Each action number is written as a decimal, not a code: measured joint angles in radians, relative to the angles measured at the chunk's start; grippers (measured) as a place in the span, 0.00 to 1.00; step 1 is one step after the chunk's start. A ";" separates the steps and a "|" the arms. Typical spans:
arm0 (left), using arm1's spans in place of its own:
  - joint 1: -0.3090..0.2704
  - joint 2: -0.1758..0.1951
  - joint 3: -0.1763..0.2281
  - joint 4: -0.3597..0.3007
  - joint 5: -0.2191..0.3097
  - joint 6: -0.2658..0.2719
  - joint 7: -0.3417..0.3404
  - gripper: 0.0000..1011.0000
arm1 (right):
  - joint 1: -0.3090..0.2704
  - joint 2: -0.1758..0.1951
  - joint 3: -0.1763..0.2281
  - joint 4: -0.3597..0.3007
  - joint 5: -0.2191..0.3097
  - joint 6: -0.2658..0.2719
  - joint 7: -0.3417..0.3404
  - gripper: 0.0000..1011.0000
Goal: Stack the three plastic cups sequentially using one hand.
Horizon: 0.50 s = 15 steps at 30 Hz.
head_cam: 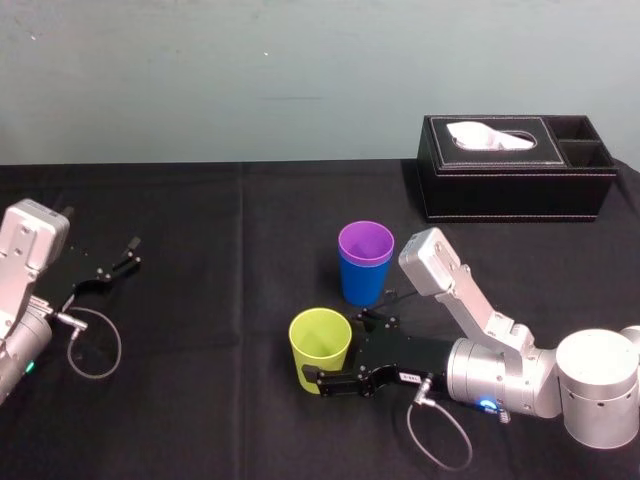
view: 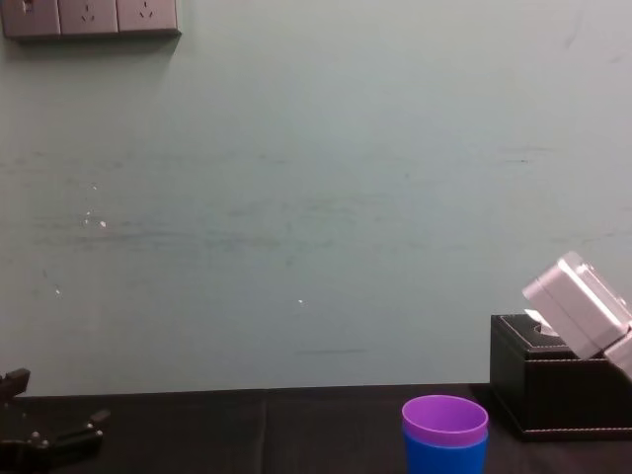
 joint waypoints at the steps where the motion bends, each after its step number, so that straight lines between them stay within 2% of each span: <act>1: 0.000 0.000 0.000 0.000 0.000 0.000 0.000 1.00 | 0.000 0.000 0.000 0.000 0.000 0.000 0.000 0.99; 3: 0.000 0.000 0.000 0.000 0.000 0.000 0.000 1.00 | 0.000 0.000 0.000 -0.001 0.000 0.000 0.000 0.99; 8: 0.000 0.000 0.000 0.000 0.000 0.000 0.000 1.00 | -0.001 0.001 0.001 -0.002 0.001 -0.001 0.000 0.91; 12: 0.000 0.000 0.000 0.000 0.000 0.000 0.000 1.00 | -0.001 0.001 0.002 -0.003 0.002 -0.001 0.001 0.77; 15: 0.000 0.000 0.000 0.000 0.000 0.000 0.000 1.00 | -0.002 0.001 0.002 -0.003 0.003 -0.001 0.001 0.74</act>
